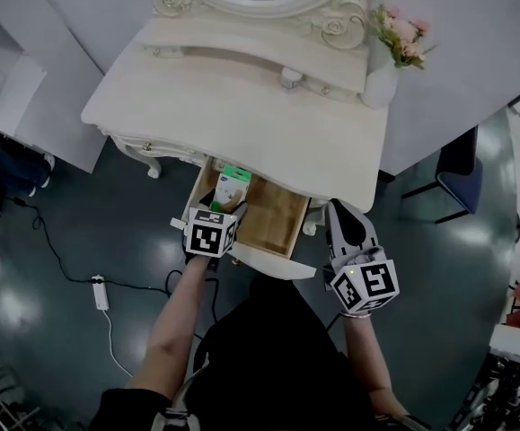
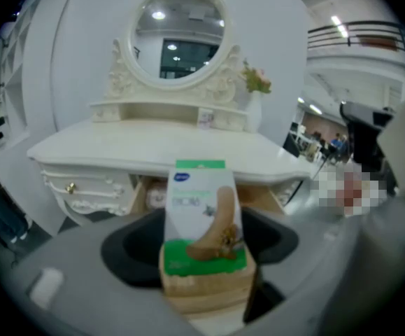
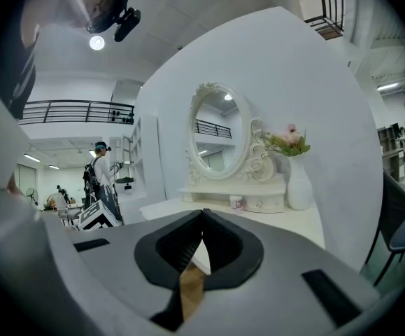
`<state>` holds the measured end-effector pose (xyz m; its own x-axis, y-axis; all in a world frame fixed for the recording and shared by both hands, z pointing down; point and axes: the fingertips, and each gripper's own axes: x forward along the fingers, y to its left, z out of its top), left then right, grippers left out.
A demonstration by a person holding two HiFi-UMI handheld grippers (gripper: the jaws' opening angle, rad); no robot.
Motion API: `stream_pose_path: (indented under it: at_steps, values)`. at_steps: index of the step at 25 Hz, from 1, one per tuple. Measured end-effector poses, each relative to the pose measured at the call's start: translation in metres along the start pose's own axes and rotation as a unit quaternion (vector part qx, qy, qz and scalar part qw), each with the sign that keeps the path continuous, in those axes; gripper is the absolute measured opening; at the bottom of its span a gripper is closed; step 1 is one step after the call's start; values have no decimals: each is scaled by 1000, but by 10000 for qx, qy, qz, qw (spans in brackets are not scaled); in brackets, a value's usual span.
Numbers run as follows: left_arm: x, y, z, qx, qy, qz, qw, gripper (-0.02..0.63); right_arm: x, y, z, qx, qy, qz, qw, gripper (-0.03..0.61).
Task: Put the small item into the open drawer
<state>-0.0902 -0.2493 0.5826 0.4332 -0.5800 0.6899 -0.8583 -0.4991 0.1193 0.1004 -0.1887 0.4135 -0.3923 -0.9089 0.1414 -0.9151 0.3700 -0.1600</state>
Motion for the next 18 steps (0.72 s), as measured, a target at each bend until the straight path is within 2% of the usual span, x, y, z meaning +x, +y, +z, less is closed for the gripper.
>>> stream_pose_path:
  at_steps: [10, 18]
  values:
    - [35, 2, -30, -21, 947, -87, 9955, 344, 9, -15, -6, 118, 54, -36, 9999, -3]
    - [54, -1, -36, -24, 1421, -125, 9898, 344, 12, -26, -10, 187, 118, -53, 9997, -3]
